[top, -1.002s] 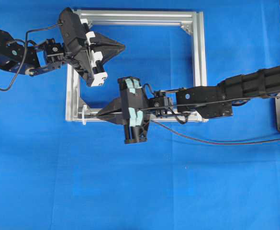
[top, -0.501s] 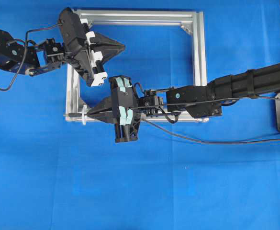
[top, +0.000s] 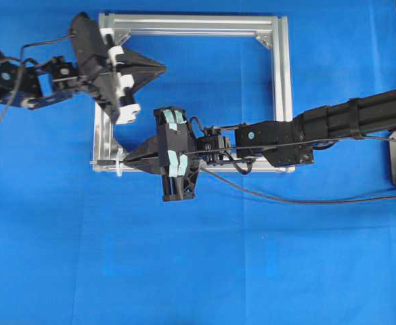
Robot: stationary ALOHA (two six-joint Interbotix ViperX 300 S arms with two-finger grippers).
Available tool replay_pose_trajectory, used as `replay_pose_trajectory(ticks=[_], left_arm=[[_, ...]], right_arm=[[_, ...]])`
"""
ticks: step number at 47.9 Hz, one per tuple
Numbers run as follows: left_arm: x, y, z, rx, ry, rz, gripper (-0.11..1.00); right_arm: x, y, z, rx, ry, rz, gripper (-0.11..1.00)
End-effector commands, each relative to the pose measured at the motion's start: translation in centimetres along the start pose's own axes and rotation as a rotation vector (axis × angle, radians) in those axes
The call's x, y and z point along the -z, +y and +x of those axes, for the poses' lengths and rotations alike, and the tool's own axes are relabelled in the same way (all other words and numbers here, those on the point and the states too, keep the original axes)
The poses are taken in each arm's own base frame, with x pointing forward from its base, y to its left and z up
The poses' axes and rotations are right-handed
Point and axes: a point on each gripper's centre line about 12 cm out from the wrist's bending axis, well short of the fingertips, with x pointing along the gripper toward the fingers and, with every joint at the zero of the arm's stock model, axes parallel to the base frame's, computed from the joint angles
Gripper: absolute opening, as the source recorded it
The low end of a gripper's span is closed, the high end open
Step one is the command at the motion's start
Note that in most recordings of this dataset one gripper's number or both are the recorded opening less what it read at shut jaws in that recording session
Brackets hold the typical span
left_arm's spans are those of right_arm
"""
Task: Insert the wire through the string loop located on the left side.
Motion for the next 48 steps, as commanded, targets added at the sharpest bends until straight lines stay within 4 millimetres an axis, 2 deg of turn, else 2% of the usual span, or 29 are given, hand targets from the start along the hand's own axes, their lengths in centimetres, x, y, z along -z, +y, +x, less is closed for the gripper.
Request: replay_pose_trajectory(ticks=[1, 23, 30, 41, 48], left_arm=[[-0.8, 0.2, -1.3, -0.003, -0.031, 0.0, 0.0], [2.1, 2.1, -8.5, -0.056, 0.023, -0.008, 0.0], [2.6, 2.8, -10.1, -0.08, 0.022, -0.014, 0.0], [2.9, 2.9, -10.7, -0.087, 0.028, -0.022, 0.0], [2.8, 2.3, -10.6, -0.061, 0.027, -0.02, 0.0]], right_arm=[[-1.8, 0.0, -0.1, -0.002, -0.044, -0.001, 0.0], [-1.7, 0.0, -0.1, -0.001, -0.041, 0.001, 0.0], [-1.8, 0.0, -0.1, -0.002, -0.047, 0.001, 0.0], [-1.8, -0.1, -0.1, 0.0, -0.048, 0.001, 0.0], [-1.9, -0.1, -0.1, 0.0, -0.049, 0.004, 0.0]])
